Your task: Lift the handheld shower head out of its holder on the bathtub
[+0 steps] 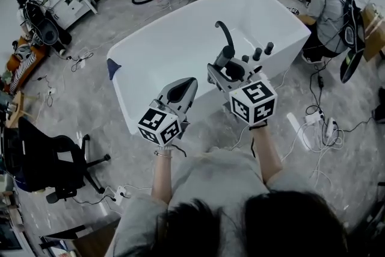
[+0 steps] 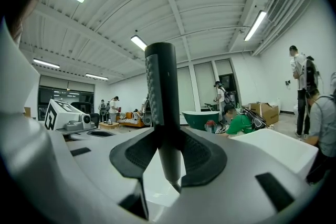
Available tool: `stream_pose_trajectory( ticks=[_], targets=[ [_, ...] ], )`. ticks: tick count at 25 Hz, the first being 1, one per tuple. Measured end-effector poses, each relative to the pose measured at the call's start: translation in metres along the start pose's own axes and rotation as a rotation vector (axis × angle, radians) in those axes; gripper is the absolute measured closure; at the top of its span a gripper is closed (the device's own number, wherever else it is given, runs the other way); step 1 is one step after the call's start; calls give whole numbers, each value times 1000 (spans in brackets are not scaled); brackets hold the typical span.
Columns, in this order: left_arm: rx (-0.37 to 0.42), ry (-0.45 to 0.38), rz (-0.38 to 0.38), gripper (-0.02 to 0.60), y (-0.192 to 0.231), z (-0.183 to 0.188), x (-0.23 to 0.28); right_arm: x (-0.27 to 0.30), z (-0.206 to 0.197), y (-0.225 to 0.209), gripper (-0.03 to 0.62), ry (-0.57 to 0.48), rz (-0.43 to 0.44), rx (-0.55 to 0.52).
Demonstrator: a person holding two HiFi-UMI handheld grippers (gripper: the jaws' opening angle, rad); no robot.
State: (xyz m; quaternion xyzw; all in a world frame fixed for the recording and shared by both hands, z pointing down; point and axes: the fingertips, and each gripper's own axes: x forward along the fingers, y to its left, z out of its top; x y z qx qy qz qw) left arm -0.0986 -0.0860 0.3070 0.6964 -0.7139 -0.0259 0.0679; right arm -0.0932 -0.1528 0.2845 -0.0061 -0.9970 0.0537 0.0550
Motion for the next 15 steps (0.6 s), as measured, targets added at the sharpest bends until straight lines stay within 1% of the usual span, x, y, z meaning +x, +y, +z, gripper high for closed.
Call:
stream_pose_trajectory(
  ticks=[9,15],
  targets=[
    [-8,9,-29,575,0,-4,1,-1,-1,-1,459,-6,-20,15],
    [-12,15,-34,575,2,-9,0,0,-4,0,459,-11,-14,16]
  ],
)
